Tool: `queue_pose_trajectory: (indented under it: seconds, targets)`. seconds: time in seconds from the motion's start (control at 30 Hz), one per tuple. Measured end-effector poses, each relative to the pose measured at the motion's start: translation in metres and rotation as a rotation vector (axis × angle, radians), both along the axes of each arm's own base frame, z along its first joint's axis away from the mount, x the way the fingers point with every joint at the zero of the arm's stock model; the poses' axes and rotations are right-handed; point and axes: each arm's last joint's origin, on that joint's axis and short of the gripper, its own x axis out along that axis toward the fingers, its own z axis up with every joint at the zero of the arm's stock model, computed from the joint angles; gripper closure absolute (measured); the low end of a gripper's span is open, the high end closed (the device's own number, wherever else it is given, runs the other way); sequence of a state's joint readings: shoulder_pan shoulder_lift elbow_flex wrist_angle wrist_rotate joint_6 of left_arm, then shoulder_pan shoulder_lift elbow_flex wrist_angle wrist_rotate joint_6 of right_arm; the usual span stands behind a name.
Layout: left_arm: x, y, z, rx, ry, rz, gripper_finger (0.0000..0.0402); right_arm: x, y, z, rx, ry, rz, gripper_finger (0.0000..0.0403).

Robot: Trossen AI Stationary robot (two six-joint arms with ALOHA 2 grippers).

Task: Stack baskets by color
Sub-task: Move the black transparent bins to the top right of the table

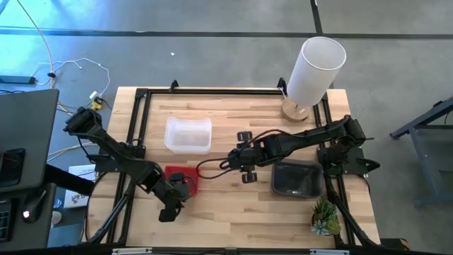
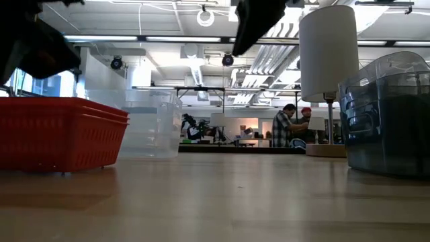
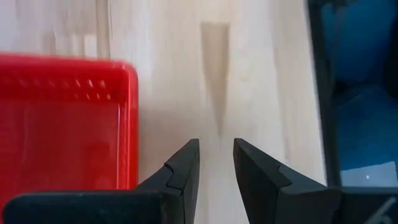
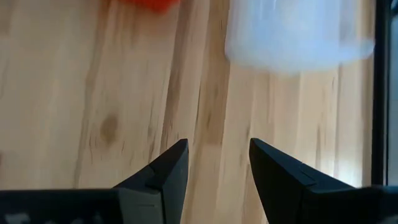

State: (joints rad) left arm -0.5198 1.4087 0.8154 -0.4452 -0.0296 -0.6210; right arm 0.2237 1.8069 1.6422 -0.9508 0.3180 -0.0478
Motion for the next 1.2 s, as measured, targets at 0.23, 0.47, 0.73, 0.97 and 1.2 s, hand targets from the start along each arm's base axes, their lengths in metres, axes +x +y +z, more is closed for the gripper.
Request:
queue_pose_trajectory:
  seconds: [0.23, 0.47, 0.73, 0.97, 1.2]
  targets:
    - [-0.007, 0.011, 0.026, 0.007, -0.121, -0.067, 0.0316, -0.014, -0.004, -0.001, 0.005, 0.086, -0.115, 0.0245]
    - [-0.013, 0.034, 0.052, 0.059, -0.265, -0.093, 0.0316, -0.031, -0.009, 0.018, -0.031, 0.044, -0.207, 0.0245]
    - [-0.027, 0.064, 0.073, 0.173, -0.351, -0.03, 0.0316, -0.057, -0.014, 0.017, -0.051, 0.114, -0.386, 0.0245]
    - [-0.037, 0.079, 0.081, 0.21, -0.362, 0.036, 0.0316, -0.099, -0.005, 0.006, 0.012, 0.141, -0.503, 0.0245]
    - [-0.035, 0.084, 0.081, 0.215, -0.359, 0.062, 0.0316, -0.139, 0.008, 0.013, 0.181, 0.056, -0.62, 0.0245]
